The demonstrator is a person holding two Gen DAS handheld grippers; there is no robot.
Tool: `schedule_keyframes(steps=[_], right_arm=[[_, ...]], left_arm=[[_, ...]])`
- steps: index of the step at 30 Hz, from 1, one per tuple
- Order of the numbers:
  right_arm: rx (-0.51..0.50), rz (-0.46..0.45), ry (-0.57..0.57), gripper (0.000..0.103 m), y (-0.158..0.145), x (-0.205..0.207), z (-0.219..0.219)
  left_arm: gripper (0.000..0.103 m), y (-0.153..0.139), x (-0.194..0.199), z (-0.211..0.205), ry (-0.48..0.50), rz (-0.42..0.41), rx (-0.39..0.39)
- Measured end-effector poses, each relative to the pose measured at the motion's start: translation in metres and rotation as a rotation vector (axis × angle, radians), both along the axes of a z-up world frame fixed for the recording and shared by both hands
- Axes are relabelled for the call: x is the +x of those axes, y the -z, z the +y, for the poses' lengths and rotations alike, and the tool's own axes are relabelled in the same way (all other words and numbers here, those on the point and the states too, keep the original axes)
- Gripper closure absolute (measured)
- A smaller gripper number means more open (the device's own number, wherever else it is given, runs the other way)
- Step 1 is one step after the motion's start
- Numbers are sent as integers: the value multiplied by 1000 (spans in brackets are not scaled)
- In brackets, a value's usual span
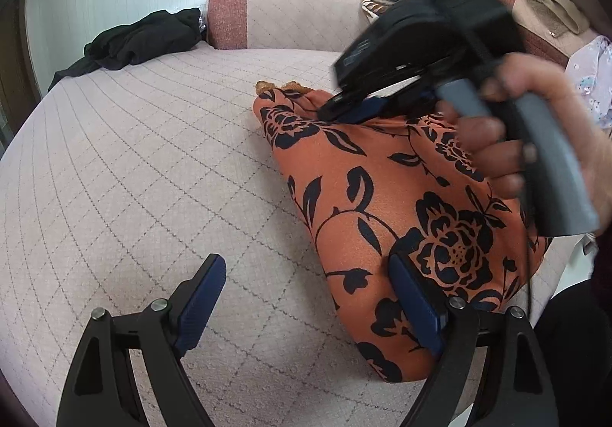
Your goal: Fold small clothes
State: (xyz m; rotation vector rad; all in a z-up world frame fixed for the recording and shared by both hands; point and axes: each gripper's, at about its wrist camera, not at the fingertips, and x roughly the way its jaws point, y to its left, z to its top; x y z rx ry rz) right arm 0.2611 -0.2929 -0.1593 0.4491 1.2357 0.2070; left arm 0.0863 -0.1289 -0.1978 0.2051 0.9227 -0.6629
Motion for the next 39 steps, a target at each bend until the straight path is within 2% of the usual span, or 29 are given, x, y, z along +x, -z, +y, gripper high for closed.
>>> schedule_keyframes(steps=[4,8,15,17,19,20,24,27,29,30,31,33,39], right_arm=[[32,-29,19,81,-20,-31,-19],[3,-50,28,81,-43,-90,-44],[-51,-59,66,80,-45,-161,-70],[-76,-5,51,70,-26,-174,-69],[-80,-20,44,70,-15,-182,-68],[-85,-49,43,70,-17,-186,-68],[-62,-34,65,70,-30,-187,-73],[-66,-94,98,69,-46,-187,-85],[-51,-113,129,65,-50,-187,-98],[-34,-119,151,54,-50,-187,-105],[-21,-127,174,37,-50,-186,-112],[-8,-160,233,34,-51,-188,-124],[46,-177,296,34,-44,-193,-145]], left_arm=[[15,0,2,1,-11,15,-6],[14,0,2,2,-19,5,0],[13,0,-3,0,-31,-20,12],[13,-1,-4,-1,-28,-27,16],[13,-1,-5,-1,-32,-39,21],[13,-1,-5,0,-33,-41,21],[13,-4,-5,-1,-38,-39,28],[13,-8,-6,-4,-42,-57,41],[13,-9,-7,-6,-40,-68,49],[13,-10,-8,-7,-39,-73,53],[13,-10,-8,-7,-37,-78,57],[13,-10,-8,-8,-35,-83,61],[13,-11,-9,-9,-36,-91,68]])
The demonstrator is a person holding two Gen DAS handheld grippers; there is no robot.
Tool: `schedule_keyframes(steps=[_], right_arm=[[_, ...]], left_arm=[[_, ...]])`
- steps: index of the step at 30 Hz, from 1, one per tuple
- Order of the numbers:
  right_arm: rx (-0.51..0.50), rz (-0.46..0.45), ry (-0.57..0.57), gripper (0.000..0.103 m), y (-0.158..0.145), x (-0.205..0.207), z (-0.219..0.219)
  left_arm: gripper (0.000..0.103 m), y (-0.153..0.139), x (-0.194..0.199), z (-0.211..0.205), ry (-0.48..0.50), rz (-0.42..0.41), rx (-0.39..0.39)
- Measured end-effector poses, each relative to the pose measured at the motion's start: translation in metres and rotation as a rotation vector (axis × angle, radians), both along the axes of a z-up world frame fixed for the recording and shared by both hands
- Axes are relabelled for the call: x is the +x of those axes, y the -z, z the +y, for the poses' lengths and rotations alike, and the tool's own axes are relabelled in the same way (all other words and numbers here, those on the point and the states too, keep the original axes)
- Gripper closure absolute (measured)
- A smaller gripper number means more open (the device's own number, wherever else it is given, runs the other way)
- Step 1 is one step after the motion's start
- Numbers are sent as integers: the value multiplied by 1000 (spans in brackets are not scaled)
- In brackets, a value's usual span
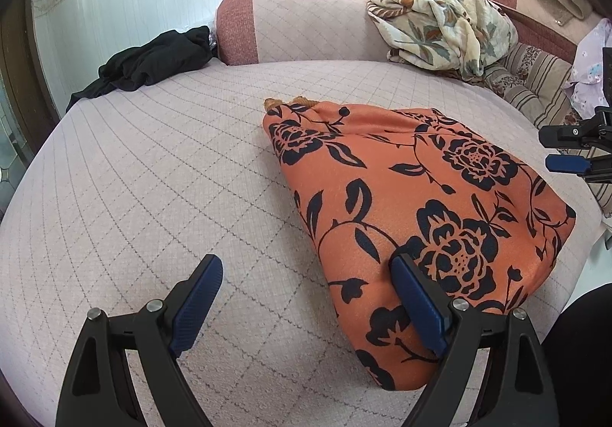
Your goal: Fold small clothes
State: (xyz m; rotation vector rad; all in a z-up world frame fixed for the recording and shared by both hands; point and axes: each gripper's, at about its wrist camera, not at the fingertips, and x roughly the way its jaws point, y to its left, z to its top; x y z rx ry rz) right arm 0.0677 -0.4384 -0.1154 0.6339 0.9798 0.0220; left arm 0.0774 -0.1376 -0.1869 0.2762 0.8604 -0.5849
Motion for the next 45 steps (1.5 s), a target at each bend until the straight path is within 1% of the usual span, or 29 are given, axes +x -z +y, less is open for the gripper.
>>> schedule_keyframes(steps=[4,10,17,23,26,37,45], right_arm=[[13,-12,8,34,-2,-6,-4],[-11,-7,-18,34,-2,-7,3],[9,21,-18,34,18,6,-3],[67,-8,13,34,37,13,-15],[80,-4,20,34,43,15,-20],[89,-31,-2,34,43,15,-22],[111,-23,-12,34,46,18,-22]], left_arm=[[13,0,0,0,-1,0,2],[13,-3,0,0,-3,-1,1],[13,-8,2,-6,19,-14,4],[13,-10,3,-13,40,-15,11],[13,-11,2,-17,46,-16,16],[13,-10,0,-29,69,-28,52],[13,-10,6,-37,78,2,44]])
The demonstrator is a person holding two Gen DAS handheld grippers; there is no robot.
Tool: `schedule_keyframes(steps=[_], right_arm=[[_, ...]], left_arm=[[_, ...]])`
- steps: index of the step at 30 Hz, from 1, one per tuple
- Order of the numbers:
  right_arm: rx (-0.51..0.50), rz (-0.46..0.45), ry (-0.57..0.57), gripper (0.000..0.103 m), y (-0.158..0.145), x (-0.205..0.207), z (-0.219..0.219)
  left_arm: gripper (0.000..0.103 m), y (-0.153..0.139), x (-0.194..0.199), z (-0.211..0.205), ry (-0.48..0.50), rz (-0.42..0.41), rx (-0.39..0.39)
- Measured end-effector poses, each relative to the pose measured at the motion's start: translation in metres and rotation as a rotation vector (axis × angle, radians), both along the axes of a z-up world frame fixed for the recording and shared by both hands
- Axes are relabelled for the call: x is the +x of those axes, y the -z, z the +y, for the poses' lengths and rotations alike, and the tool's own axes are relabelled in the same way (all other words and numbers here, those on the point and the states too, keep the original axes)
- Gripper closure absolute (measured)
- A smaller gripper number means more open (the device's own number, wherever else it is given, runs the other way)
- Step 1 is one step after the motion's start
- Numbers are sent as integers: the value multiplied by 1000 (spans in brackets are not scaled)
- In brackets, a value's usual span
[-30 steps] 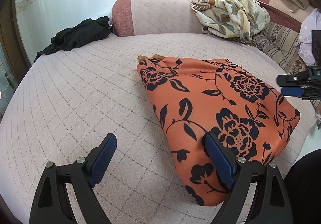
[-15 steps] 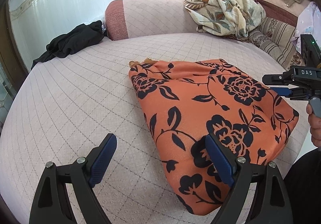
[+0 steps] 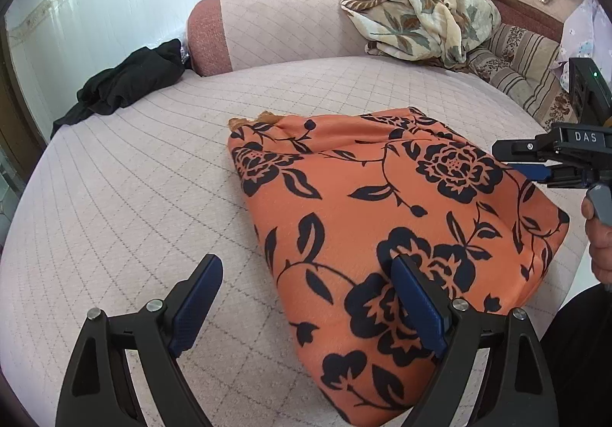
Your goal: Fold small clothes
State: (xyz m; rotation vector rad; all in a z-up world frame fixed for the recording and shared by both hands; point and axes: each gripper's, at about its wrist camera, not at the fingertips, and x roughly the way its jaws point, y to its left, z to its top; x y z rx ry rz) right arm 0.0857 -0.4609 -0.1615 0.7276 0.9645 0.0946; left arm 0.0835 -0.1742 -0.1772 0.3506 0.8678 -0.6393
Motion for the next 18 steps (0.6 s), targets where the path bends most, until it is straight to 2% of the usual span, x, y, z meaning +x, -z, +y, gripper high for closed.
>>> schedule_keyframes(steps=[5,10,18], right_arm=[[32,8,6,34,4,2,-3],[67,31,14,34,12,5,-7],[182,86,18,30,32,11,-16]], left_arm=[[13,3,5,-8,20,26,-7],[10,13,16,-13,100,161,-67],[9,18,36,-11,127,268,-114]])
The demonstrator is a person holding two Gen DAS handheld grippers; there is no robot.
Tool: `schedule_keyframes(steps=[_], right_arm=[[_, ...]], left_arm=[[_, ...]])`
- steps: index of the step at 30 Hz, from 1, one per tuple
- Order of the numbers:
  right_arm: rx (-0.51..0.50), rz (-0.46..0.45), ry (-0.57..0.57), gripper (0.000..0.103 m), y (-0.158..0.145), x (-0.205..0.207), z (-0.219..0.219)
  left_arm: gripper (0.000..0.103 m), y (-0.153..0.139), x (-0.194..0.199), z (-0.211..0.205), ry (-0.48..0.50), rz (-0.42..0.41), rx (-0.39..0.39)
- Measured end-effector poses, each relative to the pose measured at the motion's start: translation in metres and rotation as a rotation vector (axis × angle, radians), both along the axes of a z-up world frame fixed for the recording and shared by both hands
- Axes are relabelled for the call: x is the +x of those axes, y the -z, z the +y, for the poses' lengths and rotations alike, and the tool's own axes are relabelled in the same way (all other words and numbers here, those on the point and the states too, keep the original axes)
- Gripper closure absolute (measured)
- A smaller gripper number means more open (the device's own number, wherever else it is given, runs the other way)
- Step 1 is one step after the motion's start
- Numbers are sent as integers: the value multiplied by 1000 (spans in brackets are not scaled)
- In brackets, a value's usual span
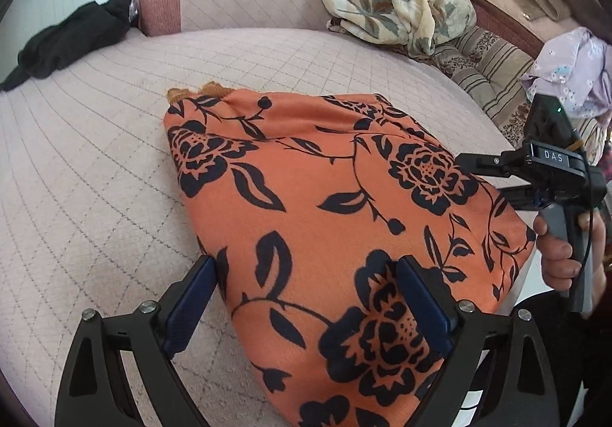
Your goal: Fold small clothes
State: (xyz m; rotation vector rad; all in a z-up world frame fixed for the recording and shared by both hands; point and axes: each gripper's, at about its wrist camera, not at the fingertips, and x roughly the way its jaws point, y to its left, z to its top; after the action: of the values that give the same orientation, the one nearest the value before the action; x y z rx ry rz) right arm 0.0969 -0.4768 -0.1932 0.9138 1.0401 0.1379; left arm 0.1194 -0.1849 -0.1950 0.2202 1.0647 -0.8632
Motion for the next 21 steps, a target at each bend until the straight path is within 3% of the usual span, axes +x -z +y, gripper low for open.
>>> schedule_keyframes(steps=[3,7,9,14,15,19,21], right_arm=[[84,23,-14,29,11,4,1],[134,15,-50,25,13,11,10],[217,19,-83,24,18,14,18],[184,9,-101,23,16,17,33],[169,4,-106,26,15,17,36],[56,6,-134,53,11,19,50],[33,-8,-129,57,6,18,54]], left_arm=[[9,4,8,3,-2,43,-11],[9,15,24,12,-27,181,-54],[9,18,28,15,-38,227,-76],[19,19,23,11,-30,222,-91],[22,18,23,11,-30,215,-94],[43,13,20,7,-40,178,-114],[50,8,16,4,-32,140,-108]])
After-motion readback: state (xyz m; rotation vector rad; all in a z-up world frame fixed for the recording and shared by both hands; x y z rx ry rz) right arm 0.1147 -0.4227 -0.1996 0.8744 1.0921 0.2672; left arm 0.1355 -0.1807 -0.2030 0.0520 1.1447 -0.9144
